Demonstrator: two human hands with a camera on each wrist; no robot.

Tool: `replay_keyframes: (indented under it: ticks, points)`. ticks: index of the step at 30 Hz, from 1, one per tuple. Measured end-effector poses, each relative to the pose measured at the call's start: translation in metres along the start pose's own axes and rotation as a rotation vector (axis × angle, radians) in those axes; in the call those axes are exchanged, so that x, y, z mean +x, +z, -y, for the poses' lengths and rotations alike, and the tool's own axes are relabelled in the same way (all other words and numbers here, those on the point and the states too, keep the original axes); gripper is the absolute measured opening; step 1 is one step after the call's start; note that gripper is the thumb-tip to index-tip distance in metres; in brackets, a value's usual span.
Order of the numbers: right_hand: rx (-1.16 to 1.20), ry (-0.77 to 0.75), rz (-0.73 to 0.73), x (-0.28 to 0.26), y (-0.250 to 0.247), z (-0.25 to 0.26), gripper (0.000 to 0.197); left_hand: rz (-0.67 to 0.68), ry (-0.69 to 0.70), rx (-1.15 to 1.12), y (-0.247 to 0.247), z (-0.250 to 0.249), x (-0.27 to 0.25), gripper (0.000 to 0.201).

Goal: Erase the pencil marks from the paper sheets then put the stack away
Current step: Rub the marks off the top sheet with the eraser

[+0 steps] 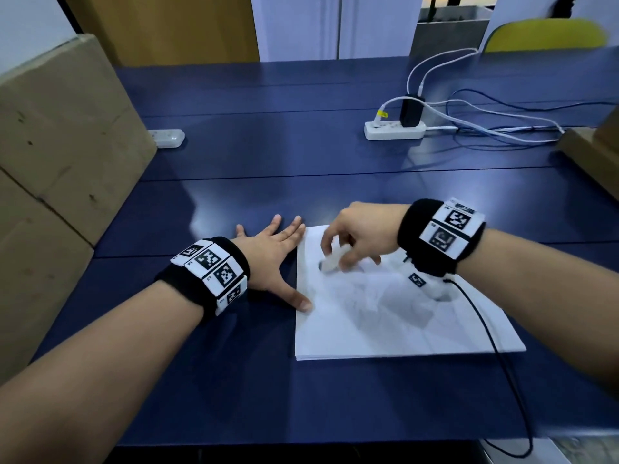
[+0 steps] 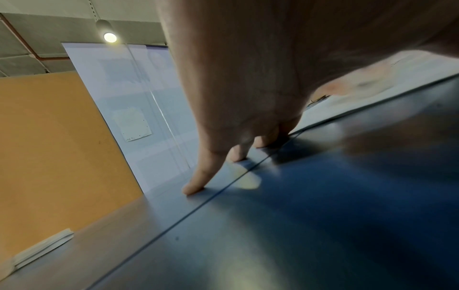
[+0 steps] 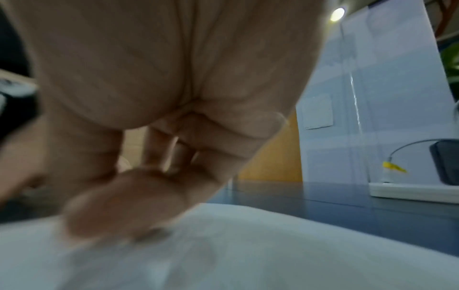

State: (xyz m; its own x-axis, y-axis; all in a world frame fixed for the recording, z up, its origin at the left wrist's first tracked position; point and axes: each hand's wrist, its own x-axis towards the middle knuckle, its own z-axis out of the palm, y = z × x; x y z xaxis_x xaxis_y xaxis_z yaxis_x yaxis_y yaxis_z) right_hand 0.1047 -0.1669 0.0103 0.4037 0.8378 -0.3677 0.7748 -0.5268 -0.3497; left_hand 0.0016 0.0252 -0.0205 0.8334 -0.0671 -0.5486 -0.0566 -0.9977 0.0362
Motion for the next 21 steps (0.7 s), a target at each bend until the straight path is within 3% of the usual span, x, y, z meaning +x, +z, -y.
replay_keyframes:
  ticks: [4, 10, 15, 17, 21]
  points:
    - [-0.021, 0.108, -0.226, 0.014, -0.01, -0.012, 0.016, -0.006, 0.0, 0.001, 0.0, 0.0, -0.001, 0.149]
    - [0.054, -0.035, 0.118, -0.01, 0.006, 0.005, 0.019, 0.001, 0.0, 0.0, 0.0, -0.001, 0.001, 0.15]
    - [-0.003, 0.11, -0.172, 0.012, -0.008, -0.013, 0.012, -0.01, 0.003, -0.002, 0.001, 0.001, 0.001, 0.15]
    - [0.006, 0.117, -0.2, 0.012, -0.01, -0.017, 0.012, -0.008, 0.002, 0.002, 0.0, 0.001, 0.001, 0.15]
    - [0.062, 0.005, 0.082, -0.006, 0.0, -0.001, 0.018, -0.01, -0.001, 0.01, 0.001, 0.001, 0.001, 0.15]
